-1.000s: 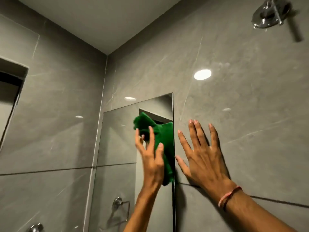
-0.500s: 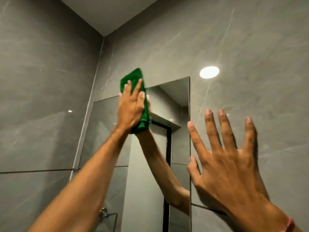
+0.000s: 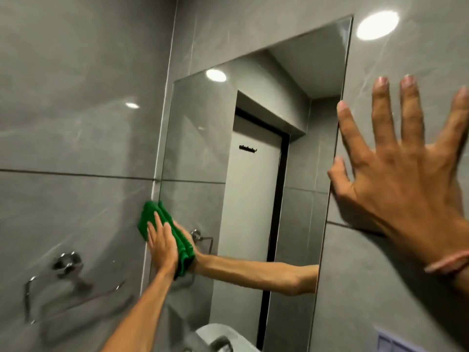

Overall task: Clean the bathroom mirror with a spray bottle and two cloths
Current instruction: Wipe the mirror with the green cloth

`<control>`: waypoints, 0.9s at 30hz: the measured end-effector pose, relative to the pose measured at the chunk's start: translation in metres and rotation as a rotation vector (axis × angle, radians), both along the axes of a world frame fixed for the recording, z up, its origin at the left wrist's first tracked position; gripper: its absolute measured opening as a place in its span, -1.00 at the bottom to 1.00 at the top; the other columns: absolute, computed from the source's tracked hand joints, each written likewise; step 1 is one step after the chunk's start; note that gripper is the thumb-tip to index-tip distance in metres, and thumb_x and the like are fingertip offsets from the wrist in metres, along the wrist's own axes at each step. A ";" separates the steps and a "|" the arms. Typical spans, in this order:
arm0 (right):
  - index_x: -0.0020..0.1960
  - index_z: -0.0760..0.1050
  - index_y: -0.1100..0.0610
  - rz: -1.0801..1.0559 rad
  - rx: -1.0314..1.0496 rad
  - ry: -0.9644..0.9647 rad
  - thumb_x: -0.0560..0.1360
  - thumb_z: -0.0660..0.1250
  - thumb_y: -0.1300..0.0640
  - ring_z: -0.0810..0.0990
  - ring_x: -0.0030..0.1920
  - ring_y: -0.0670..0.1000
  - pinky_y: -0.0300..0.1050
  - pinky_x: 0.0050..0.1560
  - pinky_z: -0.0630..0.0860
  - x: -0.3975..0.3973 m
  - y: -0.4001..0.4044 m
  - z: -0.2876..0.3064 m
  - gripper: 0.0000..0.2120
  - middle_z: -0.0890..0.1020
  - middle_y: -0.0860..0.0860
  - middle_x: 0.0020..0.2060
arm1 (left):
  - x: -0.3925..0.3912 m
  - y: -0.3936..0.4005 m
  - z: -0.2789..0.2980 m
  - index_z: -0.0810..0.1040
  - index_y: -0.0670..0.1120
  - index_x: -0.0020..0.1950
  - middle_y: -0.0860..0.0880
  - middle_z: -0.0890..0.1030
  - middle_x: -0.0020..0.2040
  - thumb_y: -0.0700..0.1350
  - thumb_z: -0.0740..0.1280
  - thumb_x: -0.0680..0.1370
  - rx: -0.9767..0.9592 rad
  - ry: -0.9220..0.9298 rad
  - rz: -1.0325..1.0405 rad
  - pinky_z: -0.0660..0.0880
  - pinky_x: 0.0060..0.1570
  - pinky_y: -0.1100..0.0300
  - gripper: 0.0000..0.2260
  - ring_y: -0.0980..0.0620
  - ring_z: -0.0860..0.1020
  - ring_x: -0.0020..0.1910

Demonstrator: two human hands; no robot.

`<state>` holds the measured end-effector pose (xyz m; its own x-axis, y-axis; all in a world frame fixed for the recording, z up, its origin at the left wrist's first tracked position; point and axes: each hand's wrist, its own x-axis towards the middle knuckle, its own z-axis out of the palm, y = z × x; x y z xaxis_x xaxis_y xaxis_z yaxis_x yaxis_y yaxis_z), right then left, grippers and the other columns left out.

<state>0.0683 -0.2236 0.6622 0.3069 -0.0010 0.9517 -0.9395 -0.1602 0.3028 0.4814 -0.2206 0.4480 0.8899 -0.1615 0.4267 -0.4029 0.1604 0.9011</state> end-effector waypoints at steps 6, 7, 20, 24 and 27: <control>0.70 0.01 -0.03 -0.002 0.022 0.067 0.59 -0.03 -0.29 0.01 0.69 0.33 0.59 0.55 -0.09 -0.009 0.007 0.009 -0.26 0.04 0.23 0.70 | -0.125 0.018 -0.101 0.05 0.04 0.63 -0.13 0.00 0.68 -0.03 0.00 0.72 0.019 0.249 -0.008 -0.02 0.60 -0.03 -0.54 -0.10 0.01 0.66; 0.70 0.00 -0.05 -0.021 0.028 0.104 0.59 -0.05 -0.33 0.01 0.69 0.31 0.58 0.55 -0.11 -0.014 0.008 0.013 -0.25 0.04 0.21 0.70 | -0.141 0.019 -0.097 0.06 0.03 0.63 -0.13 0.01 0.68 -0.05 0.00 0.72 0.014 0.262 -0.023 -0.01 0.60 -0.02 -0.54 -0.09 0.00 0.66; 0.69 0.00 -0.09 -0.032 0.088 0.153 0.42 -0.13 -0.61 -0.02 0.70 0.30 0.60 0.52 -0.12 -0.042 0.020 0.035 -0.02 0.01 0.22 0.70 | -0.278 0.027 0.173 0.08 0.18 0.59 0.13 -0.01 0.66 0.05 0.00 0.62 -0.305 -0.659 -0.189 -0.18 0.62 0.10 -0.49 0.28 -0.10 0.62; 0.67 0.11 -0.05 -0.010 0.050 0.137 0.43 -0.08 -0.59 0.03 0.69 0.31 0.61 0.52 -0.12 -0.039 0.016 0.034 -0.03 0.06 0.24 0.69 | -0.276 0.017 0.289 0.11 0.10 0.62 -0.03 0.03 0.68 0.04 0.04 0.65 -0.219 -1.170 -0.092 -0.18 0.60 0.11 -0.50 0.08 -0.05 0.66; 0.68 0.11 -0.06 -0.008 0.019 0.130 0.43 -0.07 -0.60 0.05 0.69 0.32 0.62 0.51 -0.11 -0.039 0.012 0.033 -0.03 0.10 0.24 0.69 | -0.229 0.012 0.336 0.14 0.08 0.62 -0.09 0.07 0.67 0.02 0.04 0.67 -0.198 -1.143 -0.048 -0.04 0.63 -0.09 -0.51 -0.04 0.02 0.66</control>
